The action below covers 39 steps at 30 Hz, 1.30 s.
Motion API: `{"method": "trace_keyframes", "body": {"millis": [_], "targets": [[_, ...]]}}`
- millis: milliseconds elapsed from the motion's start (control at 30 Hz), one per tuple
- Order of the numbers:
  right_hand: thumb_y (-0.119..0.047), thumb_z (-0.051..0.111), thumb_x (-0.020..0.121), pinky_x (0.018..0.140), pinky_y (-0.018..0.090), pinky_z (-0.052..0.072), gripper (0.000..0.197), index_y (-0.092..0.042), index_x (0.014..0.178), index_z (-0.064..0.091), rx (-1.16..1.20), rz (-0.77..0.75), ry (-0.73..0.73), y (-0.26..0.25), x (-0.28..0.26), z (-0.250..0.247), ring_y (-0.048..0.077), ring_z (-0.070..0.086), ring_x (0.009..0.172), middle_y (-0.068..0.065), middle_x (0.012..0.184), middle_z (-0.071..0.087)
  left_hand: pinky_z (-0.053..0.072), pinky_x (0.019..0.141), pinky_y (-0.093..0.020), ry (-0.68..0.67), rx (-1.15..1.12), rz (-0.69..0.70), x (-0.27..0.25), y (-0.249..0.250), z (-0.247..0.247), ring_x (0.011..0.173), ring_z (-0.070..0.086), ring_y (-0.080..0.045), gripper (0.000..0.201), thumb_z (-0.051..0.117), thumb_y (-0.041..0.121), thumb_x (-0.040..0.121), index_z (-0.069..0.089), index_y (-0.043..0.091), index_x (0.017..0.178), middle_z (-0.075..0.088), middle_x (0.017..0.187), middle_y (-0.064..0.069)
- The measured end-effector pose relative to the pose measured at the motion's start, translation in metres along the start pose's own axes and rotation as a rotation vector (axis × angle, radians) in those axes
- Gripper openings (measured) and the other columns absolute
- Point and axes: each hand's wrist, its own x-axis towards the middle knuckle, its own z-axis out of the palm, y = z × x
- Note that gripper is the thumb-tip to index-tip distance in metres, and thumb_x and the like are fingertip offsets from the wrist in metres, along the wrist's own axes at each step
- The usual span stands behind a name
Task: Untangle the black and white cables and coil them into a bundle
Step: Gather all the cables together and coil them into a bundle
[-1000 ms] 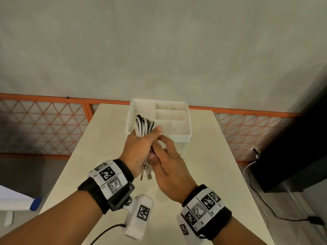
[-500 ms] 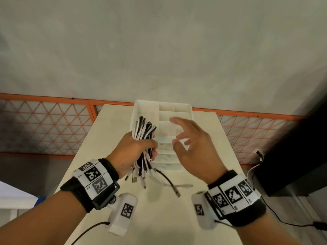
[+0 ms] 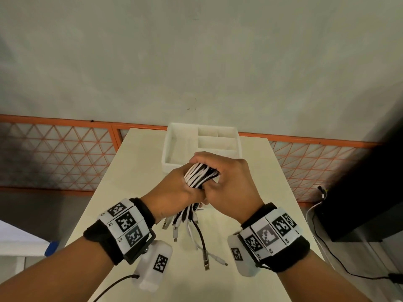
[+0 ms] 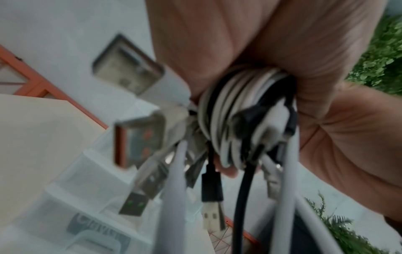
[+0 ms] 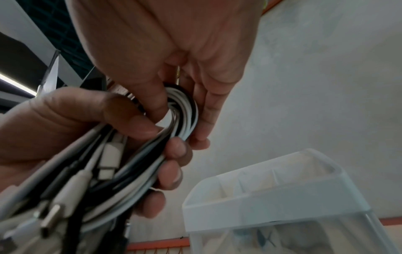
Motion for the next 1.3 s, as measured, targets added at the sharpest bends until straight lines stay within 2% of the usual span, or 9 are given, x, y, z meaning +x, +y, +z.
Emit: {"method": "trace_keyframes", "body": {"millis": [100,233,300,400,667,800,967,1100,1300], "targets": [[-0.002,0.062,0.088,0.090,0.021,0.057,0.066,-0.032,0.146,0.050,0.139,0.139,-0.024,-0.002,-0.001,0.003,0.001,0.065,0.111,-0.015,0.130,0.062,0.047,0.055,-0.018,0.128,-0.056,-0.005,0.004,0.002,-0.002,0.056,0.061,-0.003,0.023,0.061,-0.011,0.080,0.063,0.011,0.085,0.066,0.059,0.011],[-0.047,0.070,0.084,0.107,0.035,0.047,0.094,-0.043,0.157,0.012,0.289,0.492,-0.317,0.008,-0.019,0.008,0.011,0.059,0.124,-0.010,0.148,0.052,0.054,0.068,-0.039,0.353,-0.299,-0.060,0.012,-0.002,-0.015,0.073,0.068,-0.028,0.009,0.066,0.001,0.080,0.068,-0.002,0.088,0.069,0.076,-0.017],[-0.045,0.072,0.085,0.096,0.032,0.053,0.077,-0.037,0.151,0.033,0.192,0.473,-0.424,0.013,-0.033,0.020,0.011,0.067,0.109,-0.008,0.123,0.069,0.058,0.074,-0.042,0.386,-0.368,-0.072,0.013,-0.001,-0.019,0.080,0.071,-0.031,0.007,0.061,-0.005,0.086,0.068,-0.002,0.088,0.069,0.078,-0.016],[-0.035,0.065,0.095,0.074,0.044,0.056,0.017,-0.021,0.104,0.068,0.085,0.413,-0.299,0.022,-0.041,0.030,0.025,0.069,0.076,0.005,0.078,0.069,0.058,0.076,-0.044,0.400,-0.420,-0.070,0.011,0.001,-0.022,0.080,0.071,-0.028,0.010,0.059,-0.007,0.087,0.066,-0.005,0.094,0.067,0.084,-0.017],[-0.040,0.071,0.090,0.052,0.021,0.047,0.027,-0.013,0.091,0.071,0.290,0.366,-0.228,0.016,-0.035,0.006,0.006,0.058,0.054,0.000,0.061,0.060,0.056,0.062,-0.034,0.490,-0.437,-0.033,0.012,0.001,-0.028,0.077,0.069,-0.025,0.019,0.058,-0.007,0.088,0.062,-0.009,0.106,0.065,0.089,-0.020],[-0.030,0.057,0.102,0.058,0.020,0.048,0.025,-0.032,0.126,0.062,0.430,0.379,-0.259,0.016,-0.039,0.011,0.013,0.062,0.051,0.006,0.063,0.066,0.056,0.063,-0.034,0.531,-0.407,-0.003,0.012,0.002,-0.029,0.076,0.069,-0.023,0.021,0.058,-0.005,0.089,0.059,-0.013,0.108,0.063,0.092,-0.024],[-0.009,0.055,0.098,0.059,0.023,0.047,0.015,-0.016,0.091,0.066,0.474,0.364,-0.092,0.024,-0.038,0.010,0.021,0.063,0.055,0.005,0.071,0.067,0.059,0.063,-0.036,0.619,-0.439,0.008,0.013,0.002,-0.033,0.076,0.070,-0.023,0.025,0.064,-0.001,0.088,0.061,-0.011,0.111,0.066,0.090,-0.017],[-0.011,0.054,0.078,0.069,0.026,0.050,0.016,-0.007,0.067,0.065,0.125,0.288,-0.156,0.046,-0.049,0.013,0.009,0.060,0.067,0.001,0.074,0.066,0.058,0.069,-0.042,0.681,-0.450,0.000,0.017,0.001,-0.039,0.072,0.070,-0.024,0.027,0.066,0.001,0.088,0.061,-0.010,0.112,0.067,0.096,-0.025],[-0.004,0.061,0.080,0.085,0.025,0.047,0.032,-0.029,0.100,0.063,-0.084,0.439,-0.168,0.059,-0.055,0.004,0.011,0.061,0.105,-0.012,0.116,0.064,0.057,0.078,-0.041,0.665,-0.398,0.007,0.013,-0.003,-0.045,0.075,0.070,-0.023,0.018,0.064,0.000,0.089,0.064,-0.006,0.105,0.067,0.091,-0.021]]}}
